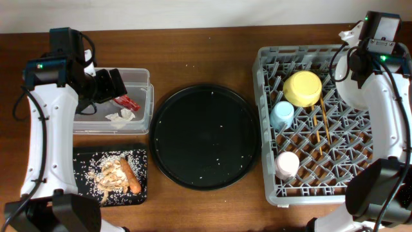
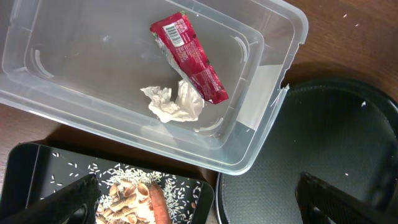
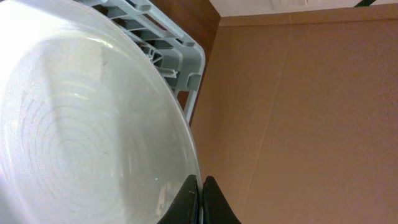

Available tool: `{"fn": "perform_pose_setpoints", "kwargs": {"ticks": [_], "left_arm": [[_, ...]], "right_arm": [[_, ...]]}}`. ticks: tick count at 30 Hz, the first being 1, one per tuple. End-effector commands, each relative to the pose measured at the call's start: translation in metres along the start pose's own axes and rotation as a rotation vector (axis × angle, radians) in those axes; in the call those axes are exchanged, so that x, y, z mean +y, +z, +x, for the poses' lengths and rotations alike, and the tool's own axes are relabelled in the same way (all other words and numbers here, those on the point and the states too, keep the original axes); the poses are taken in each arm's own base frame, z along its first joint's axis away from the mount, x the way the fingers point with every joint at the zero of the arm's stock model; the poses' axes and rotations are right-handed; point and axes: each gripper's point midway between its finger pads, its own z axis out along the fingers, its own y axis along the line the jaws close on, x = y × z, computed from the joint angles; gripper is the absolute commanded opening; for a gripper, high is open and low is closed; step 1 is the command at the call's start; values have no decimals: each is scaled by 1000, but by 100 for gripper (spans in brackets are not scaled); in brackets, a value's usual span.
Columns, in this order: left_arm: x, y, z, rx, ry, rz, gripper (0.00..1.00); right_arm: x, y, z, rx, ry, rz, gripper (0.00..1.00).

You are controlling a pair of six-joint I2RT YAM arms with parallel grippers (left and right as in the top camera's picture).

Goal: Sort waste into correct bins and load items into the dishwasher rack
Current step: 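Lift the white plate and stand it upright in the rack's right side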

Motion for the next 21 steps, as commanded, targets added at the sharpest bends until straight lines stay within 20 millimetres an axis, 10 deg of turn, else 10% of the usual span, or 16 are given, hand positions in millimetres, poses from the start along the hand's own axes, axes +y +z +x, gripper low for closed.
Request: {"fn": "perform_pose_setpoints", "kwargs": {"ticks": [1, 8, 14, 16, 19, 21], "left_arm": [[1, -4, -1, -14, -8, -4, 99], [1, -4, -1, -14, -8, -4, 99], [1, -4, -1, -14, -8, -4, 99], [1, -4, -1, -14, -8, -4, 99], [1, -4, -1, -14, -8, -4, 99], [1, -4, -1, -14, -8, -4, 99]], "right_arm": [[11, -6, -11, -19, -10, -19, 4], [22, -12, -15, -18, 22, -46, 10], [21, -19, -20, -62, 53, -61, 86], [18, -26, -24, -89, 121, -65, 89], [13, -35, -8, -53, 591, -99, 81], [53, -36, 0, -38, 821, -418, 93]]}}
